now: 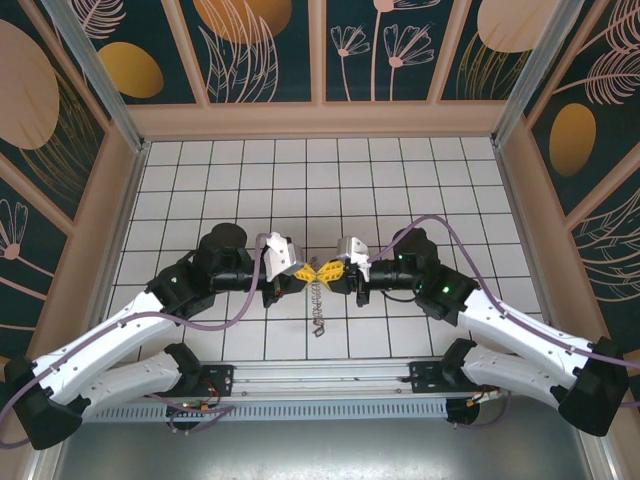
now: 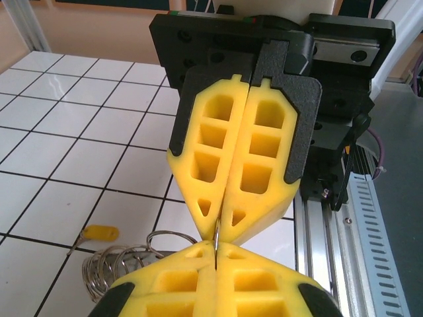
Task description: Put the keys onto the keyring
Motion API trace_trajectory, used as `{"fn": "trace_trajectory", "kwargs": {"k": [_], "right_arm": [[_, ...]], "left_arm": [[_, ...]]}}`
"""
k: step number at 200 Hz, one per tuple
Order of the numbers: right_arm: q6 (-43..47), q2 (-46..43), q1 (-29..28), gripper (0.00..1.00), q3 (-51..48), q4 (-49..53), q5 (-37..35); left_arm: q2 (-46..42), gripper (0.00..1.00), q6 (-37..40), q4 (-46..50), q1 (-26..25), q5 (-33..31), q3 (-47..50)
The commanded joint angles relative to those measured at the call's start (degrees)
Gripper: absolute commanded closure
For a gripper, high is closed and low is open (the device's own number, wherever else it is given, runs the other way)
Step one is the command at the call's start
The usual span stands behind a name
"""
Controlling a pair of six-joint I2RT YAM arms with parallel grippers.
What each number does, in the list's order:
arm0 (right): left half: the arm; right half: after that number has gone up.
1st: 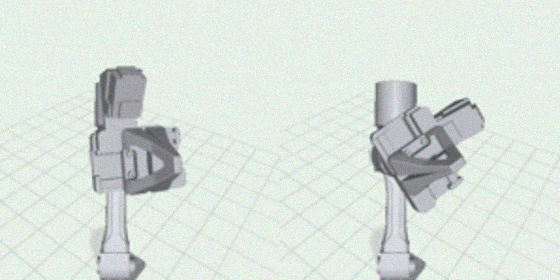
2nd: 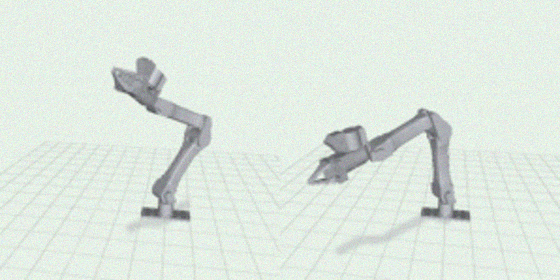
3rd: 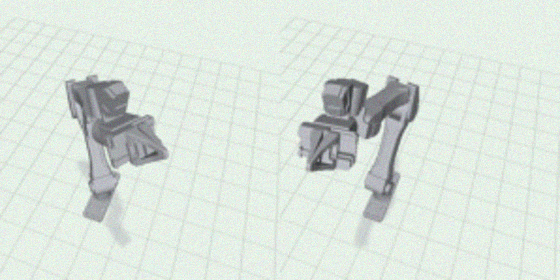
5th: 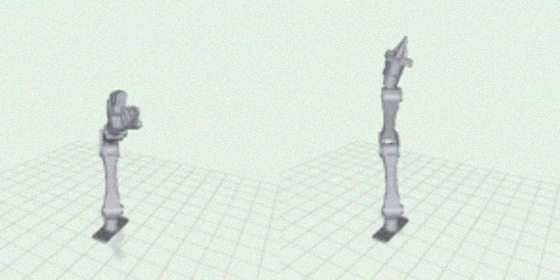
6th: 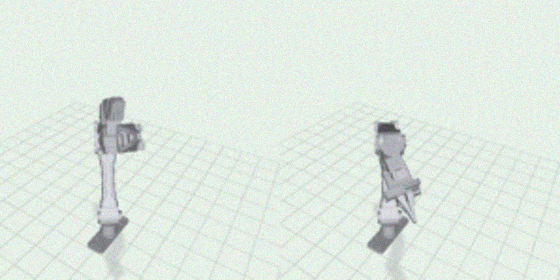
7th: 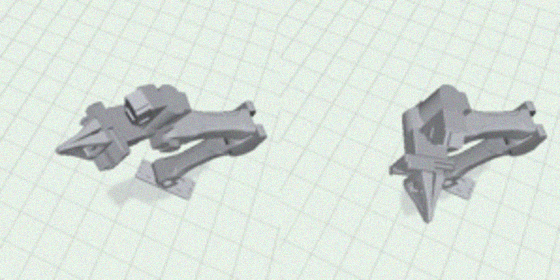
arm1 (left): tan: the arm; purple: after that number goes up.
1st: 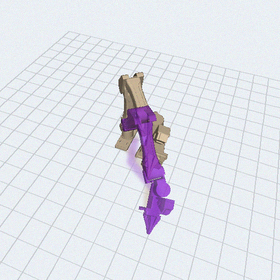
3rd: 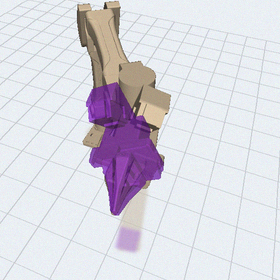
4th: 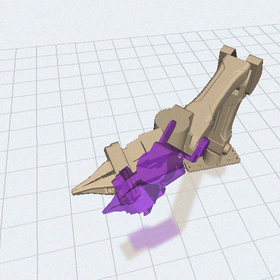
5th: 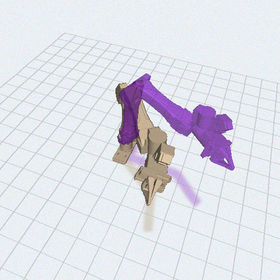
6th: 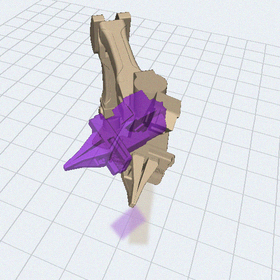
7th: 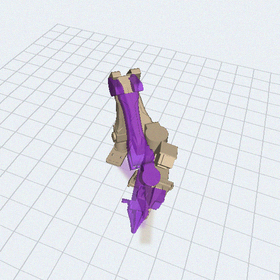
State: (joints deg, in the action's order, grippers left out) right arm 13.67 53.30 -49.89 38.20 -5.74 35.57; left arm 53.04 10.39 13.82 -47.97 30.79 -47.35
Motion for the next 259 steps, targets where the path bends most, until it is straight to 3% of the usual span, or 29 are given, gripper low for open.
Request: {"fn": "trace_trajectory", "kwargs": {"k": [1,23,57,96,163,200,255,259], "right_arm": [[0.8,0.0,-0.7,1.0,1.5,-2.3,-0.5],[-0.1,-1.6,-0.5,1.0,0.4,-4.4,1.2],[-2.9,-3.1,0.1,1.0,-1.0,-9.1,6.6],[-5.5,-3.5,0.1,1.0,-3.2,-14.8,8.7],[-10.0,-4.3,0.2,1.0,-7.6,-27.6,10.5],[-10.3,-3.9,0.2,1.0,-8.0,-28.8,10.8],[-10.9,-4.1,0.2,1.0,-8.6,-28.0,8.0],[-10.9,-4.2,0.2,0.97,-8.6,-27.5,7.4]], "left_arm": [[-1.3,1.0,0.0,-3.1,-0.3,1.7,-1.0],[-3.4,1.0,-2.7,-8.5,-0.3,2.8,1.9],[-4.4,0.85,-6.3,-14.9,-0.3,4.9,6.0],[-6.0,0.8,-8.4,-18.8,-0.2,6.2,7.9],[-7.5,0.83,-9.3,-20.3,-0.3,6.9,9.7],[-7.8,1.0,-9.4,-21.3,-0.3,7.6,9.9],[-9.1,1.0,-9.2,-23.3,-0.3,6.4,10.8],[-9.3,1.0,-9.3,-23.5,-0.2,6.1,10.9]]}}
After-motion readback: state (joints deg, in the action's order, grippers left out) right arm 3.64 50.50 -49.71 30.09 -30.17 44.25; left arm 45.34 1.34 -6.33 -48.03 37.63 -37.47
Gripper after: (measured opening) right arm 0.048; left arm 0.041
